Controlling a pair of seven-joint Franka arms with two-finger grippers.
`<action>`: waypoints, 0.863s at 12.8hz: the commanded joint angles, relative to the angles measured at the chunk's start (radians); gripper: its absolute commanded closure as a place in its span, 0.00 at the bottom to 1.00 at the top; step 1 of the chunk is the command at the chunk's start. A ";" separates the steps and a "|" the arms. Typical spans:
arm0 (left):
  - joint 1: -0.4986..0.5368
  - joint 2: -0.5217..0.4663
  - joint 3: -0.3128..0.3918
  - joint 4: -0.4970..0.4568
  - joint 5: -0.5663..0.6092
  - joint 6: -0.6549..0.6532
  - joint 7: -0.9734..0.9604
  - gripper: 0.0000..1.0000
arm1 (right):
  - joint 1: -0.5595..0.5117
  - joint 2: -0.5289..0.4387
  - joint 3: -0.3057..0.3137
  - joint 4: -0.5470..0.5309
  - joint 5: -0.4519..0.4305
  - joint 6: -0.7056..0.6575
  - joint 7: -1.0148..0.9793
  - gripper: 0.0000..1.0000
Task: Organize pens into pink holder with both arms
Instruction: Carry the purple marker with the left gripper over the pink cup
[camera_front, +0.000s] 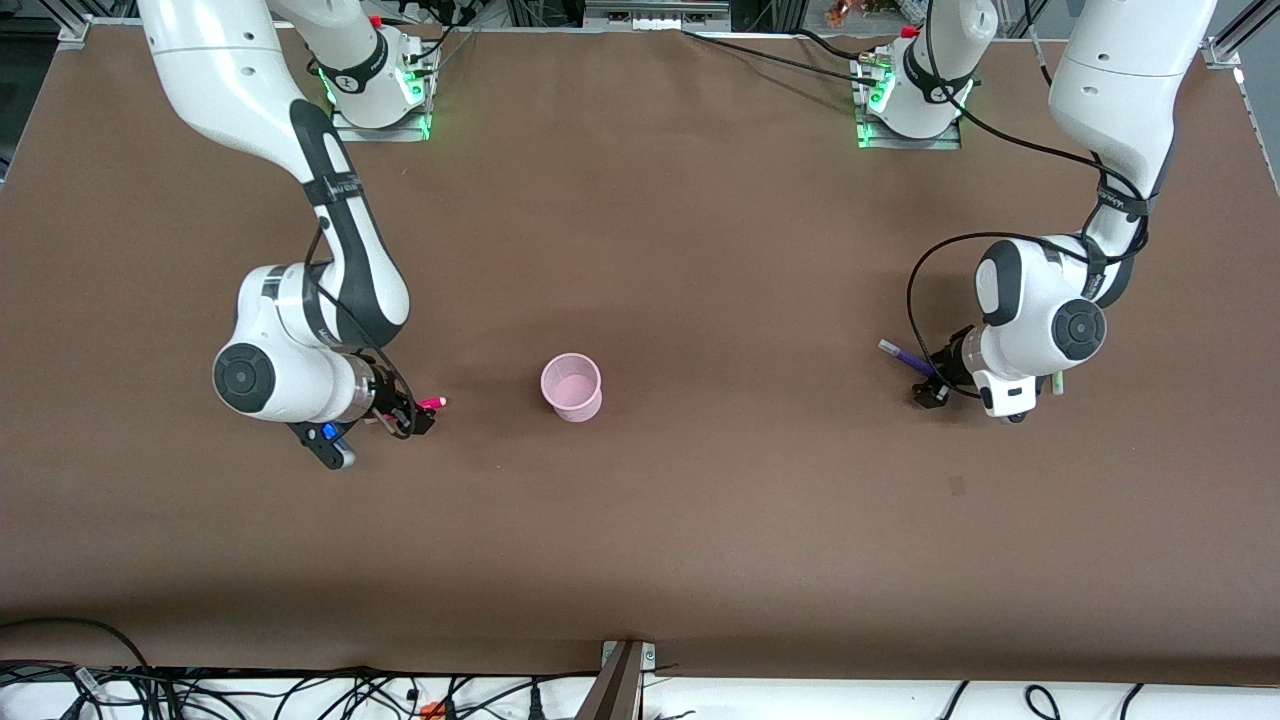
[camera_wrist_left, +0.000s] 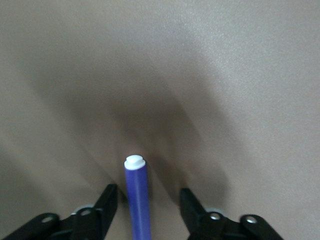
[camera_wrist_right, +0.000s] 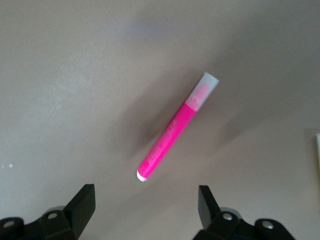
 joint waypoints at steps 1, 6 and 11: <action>-0.010 0.001 0.007 -0.006 0.001 -0.001 0.010 1.00 | 0.001 0.034 -0.003 0.024 0.024 0.043 0.009 0.14; -0.033 -0.069 -0.011 0.033 0.001 -0.048 0.007 1.00 | 0.000 0.047 -0.001 0.012 0.031 0.045 -0.015 0.36; -0.040 -0.109 -0.051 0.334 0.000 -0.384 -0.063 1.00 | 0.001 0.056 -0.001 -0.006 0.056 0.047 -0.016 0.39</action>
